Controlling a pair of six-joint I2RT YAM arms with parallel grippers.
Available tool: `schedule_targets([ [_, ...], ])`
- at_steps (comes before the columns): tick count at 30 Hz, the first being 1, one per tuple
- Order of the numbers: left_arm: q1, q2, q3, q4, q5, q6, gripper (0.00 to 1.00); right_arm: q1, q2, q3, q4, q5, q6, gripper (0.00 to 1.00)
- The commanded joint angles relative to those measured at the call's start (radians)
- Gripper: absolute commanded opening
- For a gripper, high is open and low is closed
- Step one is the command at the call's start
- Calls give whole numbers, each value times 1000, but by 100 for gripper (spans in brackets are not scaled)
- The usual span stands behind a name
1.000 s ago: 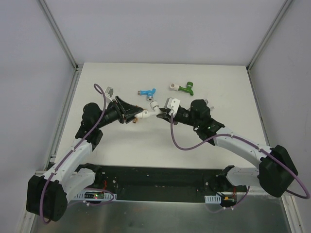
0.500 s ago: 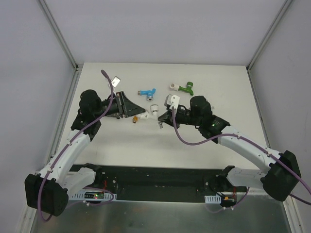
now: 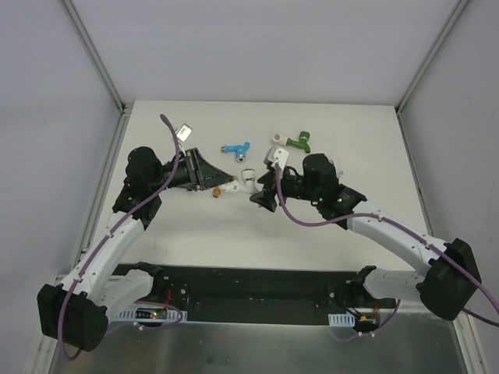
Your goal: Install the water faucets
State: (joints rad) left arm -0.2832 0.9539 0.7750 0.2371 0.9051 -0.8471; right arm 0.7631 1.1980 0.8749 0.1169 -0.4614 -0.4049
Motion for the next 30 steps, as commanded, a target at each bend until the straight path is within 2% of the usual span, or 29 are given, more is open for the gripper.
schedule_targets([
  [1,-25,-30,0,157,9,-66,0,4,47,36,84,-43,50,63],
  [2,-33,-26,-2,166,14,-66,0,4,60,45,87,-54,57,62],
  [6,-53,-1,-3,221,50,-72,0,5,95,79,81,-124,90,39],
  [7,-54,2,-6,243,64,-73,0,4,97,81,78,-134,94,30],
  [9,-54,2,-5,243,69,-66,0,5,89,75,63,-109,87,0],
  [10,-54,-1,4,213,61,-50,0,4,77,67,50,-79,77,0],
  [11,-54,-6,16,156,46,-18,5,4,65,59,37,-48,58,0],
  [13,-54,-15,61,-11,-26,45,38,4,31,49,6,35,20,0],
  [14,-54,-21,78,-80,-67,66,48,4,19,47,-6,79,6,0],
  [17,-54,-50,86,-166,-187,66,61,10,-8,45,-29,185,-3,0],
  [21,-82,-53,53,-141,-255,36,65,47,-14,49,-20,280,-5,0],
  [30,-195,29,43,-45,-302,-13,64,105,-3,53,3,386,-15,0],
])
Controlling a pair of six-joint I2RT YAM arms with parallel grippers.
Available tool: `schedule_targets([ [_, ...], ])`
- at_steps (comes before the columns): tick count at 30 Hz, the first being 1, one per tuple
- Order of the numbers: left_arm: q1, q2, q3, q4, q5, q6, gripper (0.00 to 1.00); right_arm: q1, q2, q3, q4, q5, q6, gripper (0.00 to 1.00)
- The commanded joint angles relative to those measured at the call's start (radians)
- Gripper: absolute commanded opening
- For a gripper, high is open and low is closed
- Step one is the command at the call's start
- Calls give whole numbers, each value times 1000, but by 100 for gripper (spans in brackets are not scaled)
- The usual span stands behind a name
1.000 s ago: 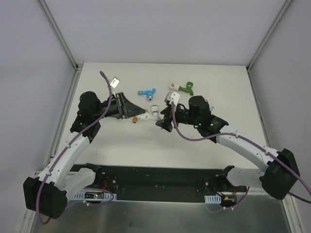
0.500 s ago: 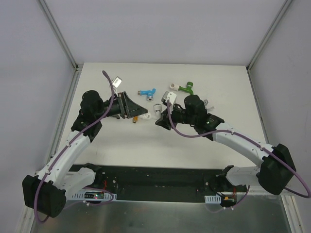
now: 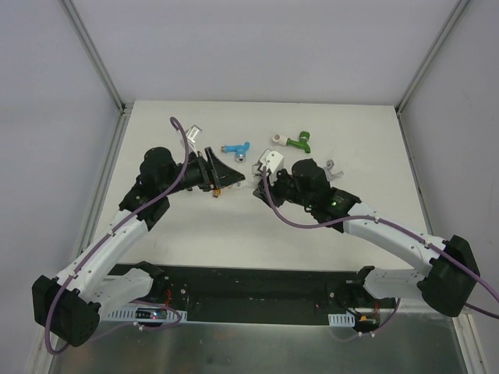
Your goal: Install the water faucets
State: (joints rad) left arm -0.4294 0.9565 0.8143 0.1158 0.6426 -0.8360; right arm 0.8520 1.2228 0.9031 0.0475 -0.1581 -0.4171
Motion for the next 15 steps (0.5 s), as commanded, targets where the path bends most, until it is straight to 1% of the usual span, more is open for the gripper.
schedule_targets([
  [1,-57,31,3,82,-47,-29,61,19,-28,26,71,94,4,0],
  [2,-63,37,3,94,-50,-26,53,21,-28,29,71,100,11,0],
  [5,-72,30,2,116,-44,15,15,19,-28,49,28,88,38,0],
  [6,-75,19,0,116,-44,46,5,21,-26,62,-1,78,46,0],
  [7,-78,5,-1,114,-46,93,0,21,-26,77,-29,69,57,0],
  [8,-80,-7,-4,116,-49,133,0,19,-20,94,-73,45,66,0],
  [9,-83,-24,-9,114,-41,206,0,18,-17,111,-116,14,69,0],
  [11,-92,-50,-12,110,11,346,0,13,-9,147,-191,-64,89,0],
  [15,-120,-85,-6,65,201,633,0,-16,12,220,-348,-301,136,0],
])
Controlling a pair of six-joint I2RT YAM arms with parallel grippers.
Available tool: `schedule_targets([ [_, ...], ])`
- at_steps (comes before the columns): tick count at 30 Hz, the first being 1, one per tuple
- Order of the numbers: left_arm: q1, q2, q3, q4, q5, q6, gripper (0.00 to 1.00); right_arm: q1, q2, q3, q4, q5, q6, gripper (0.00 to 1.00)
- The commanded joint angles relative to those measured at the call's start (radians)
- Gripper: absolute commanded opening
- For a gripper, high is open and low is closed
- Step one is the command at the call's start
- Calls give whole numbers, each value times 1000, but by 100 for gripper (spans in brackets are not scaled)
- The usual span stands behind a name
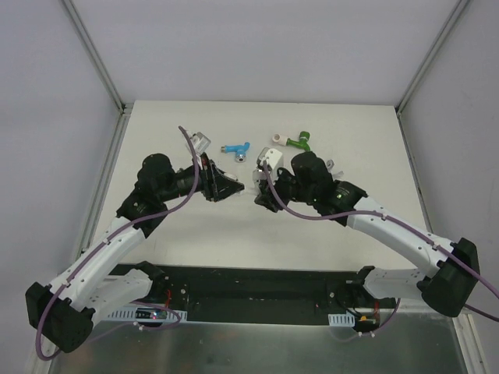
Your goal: Install the water faucets
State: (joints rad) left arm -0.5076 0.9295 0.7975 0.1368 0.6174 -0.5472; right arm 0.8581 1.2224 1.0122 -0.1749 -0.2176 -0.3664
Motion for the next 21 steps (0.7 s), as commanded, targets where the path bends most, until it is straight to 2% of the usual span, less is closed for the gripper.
schedule_targets([
  [1,-51,-64,5,26,257,412,0,-34,25,129,-168,-296,96,0],
  [4,-62,-69,14,-55,303,559,0,-67,72,198,-317,-442,116,0],
  [6,-62,-63,29,-68,347,585,0,-85,117,256,-406,-508,130,0],
  [9,-66,-58,14,4,285,550,0,-94,147,295,-469,-474,153,0],
  [11,-66,-55,14,23,182,456,0,-93,111,264,-436,-393,152,22],
  [14,-66,-61,-4,44,3,319,0,-94,17,175,-312,-251,162,64],
  [15,-65,-69,-21,72,-49,261,0,-94,-13,136,-264,-206,168,75],
  [18,-48,-90,-72,133,-195,103,0,-94,-125,5,-76,-105,143,95],
  [19,-31,-93,-83,147,-215,48,0,-94,-158,-42,1,-82,126,99],
  [21,16,-92,-93,150,-237,-107,0,-93,-228,-153,147,-63,78,99],
])
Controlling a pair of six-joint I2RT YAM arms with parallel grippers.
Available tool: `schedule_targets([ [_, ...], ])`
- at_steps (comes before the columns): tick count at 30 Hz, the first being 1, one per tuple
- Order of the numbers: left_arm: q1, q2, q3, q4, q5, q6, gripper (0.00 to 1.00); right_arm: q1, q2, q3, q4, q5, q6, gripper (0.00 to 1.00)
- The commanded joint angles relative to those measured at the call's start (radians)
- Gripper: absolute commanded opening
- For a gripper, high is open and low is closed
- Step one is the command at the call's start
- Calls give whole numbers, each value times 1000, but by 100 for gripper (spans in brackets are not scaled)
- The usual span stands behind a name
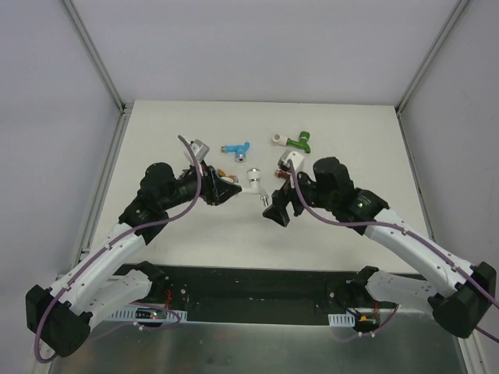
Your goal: Install the water faucets
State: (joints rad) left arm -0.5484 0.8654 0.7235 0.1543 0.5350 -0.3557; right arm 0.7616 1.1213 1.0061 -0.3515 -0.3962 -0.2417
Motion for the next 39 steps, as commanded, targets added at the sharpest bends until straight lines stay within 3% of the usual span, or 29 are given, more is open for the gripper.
schedule_targets([
  [1,91,-22,-28,142,-141,-360,0,2,-150,-190,407,117,-74,99],
  [5,200,21,-84,266,-44,-638,0,4,-178,-317,632,85,-142,99],
  [11,206,107,-72,337,59,-795,0,47,-109,-337,732,178,-211,99],
  [23,205,104,-61,286,134,-809,0,168,87,-276,898,470,-496,99],
  [30,202,99,-41,216,186,-761,0,171,143,-228,905,456,-530,96],
  [35,188,113,-21,189,223,-727,0,171,166,-210,887,361,-515,84],
  [39,173,122,11,177,279,-681,0,171,175,-178,790,298,-490,64],
])
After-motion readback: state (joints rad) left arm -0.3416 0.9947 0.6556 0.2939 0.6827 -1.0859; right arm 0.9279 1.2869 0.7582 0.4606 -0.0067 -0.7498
